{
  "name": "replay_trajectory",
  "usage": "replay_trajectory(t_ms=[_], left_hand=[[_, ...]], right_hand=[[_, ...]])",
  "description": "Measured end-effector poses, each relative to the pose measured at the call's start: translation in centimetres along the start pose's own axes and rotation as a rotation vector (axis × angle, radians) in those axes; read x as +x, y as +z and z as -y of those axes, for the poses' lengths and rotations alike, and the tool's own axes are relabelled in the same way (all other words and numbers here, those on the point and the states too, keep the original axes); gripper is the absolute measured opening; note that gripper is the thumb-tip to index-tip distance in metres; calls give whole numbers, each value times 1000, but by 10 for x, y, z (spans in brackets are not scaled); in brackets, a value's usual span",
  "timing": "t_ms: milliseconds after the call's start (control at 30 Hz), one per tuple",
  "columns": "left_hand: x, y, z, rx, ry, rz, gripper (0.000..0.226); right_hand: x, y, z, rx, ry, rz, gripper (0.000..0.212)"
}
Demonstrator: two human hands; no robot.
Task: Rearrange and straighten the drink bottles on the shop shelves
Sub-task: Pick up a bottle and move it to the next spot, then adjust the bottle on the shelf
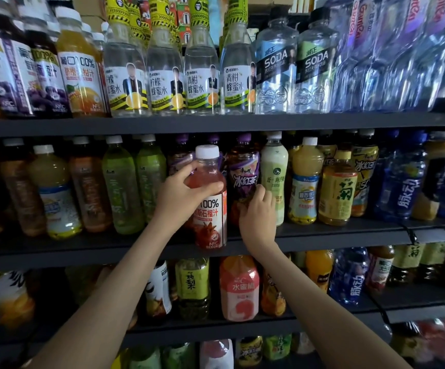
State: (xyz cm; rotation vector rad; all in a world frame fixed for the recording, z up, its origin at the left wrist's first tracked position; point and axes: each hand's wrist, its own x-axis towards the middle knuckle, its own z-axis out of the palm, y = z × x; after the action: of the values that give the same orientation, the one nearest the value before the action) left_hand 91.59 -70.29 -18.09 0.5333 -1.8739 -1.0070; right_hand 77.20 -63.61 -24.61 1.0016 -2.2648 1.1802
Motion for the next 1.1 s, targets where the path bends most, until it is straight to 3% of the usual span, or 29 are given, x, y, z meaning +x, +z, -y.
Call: replay_trajectory(t_ms=[233,300,400,467,533,633,800,1000,1100], left_hand=[[-16,4,-12,23,-20,-59,47],[-26,0,-19,-6,-45,-93,45],[-39,-11,-33,-36,-114,-141,46],[-43,-19,-48,-7,-135,-179,47],[-45,-29,-65,46,-144,-221,48],[-46,-49,-83,81,-181,-286,42],[-50,-82,-112,222,-141,-313,47],[-51,-139,-131,89,-30,-171,46],[-48,-179,-127,123,25,-171,32]], right_hand=[[4,-12,3,-23,59,174,57],[-2,-23,6,117,50,205,56],[-16,-53,24,465,-42,253,48],[-20,-74,43,620,-153,381,48],[-21,-86,62,629,-247,525,56],[-24,-95,89,556,-292,614,71],[-29,-98,130,606,-320,567,55],[-29,-107,179,807,-256,489,40],[-27,-103,212,890,-210,503,42]])
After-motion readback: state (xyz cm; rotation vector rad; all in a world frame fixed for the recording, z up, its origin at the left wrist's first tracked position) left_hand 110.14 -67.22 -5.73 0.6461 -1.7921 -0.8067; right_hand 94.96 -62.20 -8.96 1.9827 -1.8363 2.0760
